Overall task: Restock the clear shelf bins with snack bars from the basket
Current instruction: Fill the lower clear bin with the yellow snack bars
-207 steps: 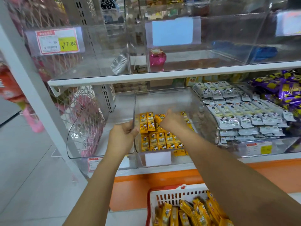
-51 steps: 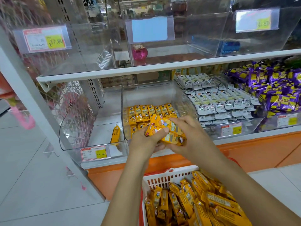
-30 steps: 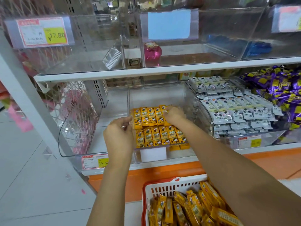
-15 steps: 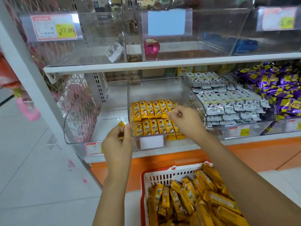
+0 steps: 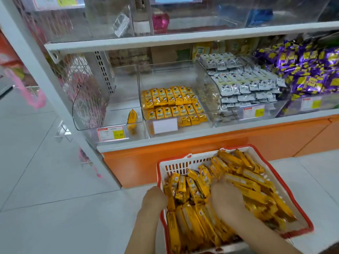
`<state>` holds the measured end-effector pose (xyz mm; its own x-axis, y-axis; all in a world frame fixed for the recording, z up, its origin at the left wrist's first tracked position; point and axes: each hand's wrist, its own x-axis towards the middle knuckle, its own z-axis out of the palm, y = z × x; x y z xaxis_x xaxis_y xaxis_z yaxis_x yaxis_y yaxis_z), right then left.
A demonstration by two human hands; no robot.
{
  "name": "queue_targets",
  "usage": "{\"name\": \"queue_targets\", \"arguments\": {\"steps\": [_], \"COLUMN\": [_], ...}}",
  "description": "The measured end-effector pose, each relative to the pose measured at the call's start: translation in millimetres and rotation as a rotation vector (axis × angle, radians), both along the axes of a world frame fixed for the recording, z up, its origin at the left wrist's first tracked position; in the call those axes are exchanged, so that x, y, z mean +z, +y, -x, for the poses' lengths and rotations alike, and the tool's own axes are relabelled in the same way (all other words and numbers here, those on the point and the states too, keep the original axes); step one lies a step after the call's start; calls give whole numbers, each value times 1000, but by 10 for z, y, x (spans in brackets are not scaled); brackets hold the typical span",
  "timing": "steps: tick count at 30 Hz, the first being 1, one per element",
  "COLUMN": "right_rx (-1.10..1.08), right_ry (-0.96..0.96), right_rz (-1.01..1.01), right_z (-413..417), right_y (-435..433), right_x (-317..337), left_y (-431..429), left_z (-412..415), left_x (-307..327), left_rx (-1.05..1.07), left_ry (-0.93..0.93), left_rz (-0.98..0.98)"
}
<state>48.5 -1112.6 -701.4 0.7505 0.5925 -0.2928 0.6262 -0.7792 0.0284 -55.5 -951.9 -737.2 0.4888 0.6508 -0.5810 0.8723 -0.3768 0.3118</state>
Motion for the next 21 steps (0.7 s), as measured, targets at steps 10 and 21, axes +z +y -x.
{"name": "queue_targets", "arguments": {"steps": [10, 21], "right_rx": [190, 428], "right_ry": [-54, -144], "right_rz": [334, 437], "right_z": [169, -94], "right_y": [-311, -42], "right_x": [-311, -221], "left_y": [-205, -145], "left_z": [-35, 3], "left_x": [8, 127], "left_rx": [-116, -80], "left_ry": [97, 52], "left_rz": [0, 79]}}
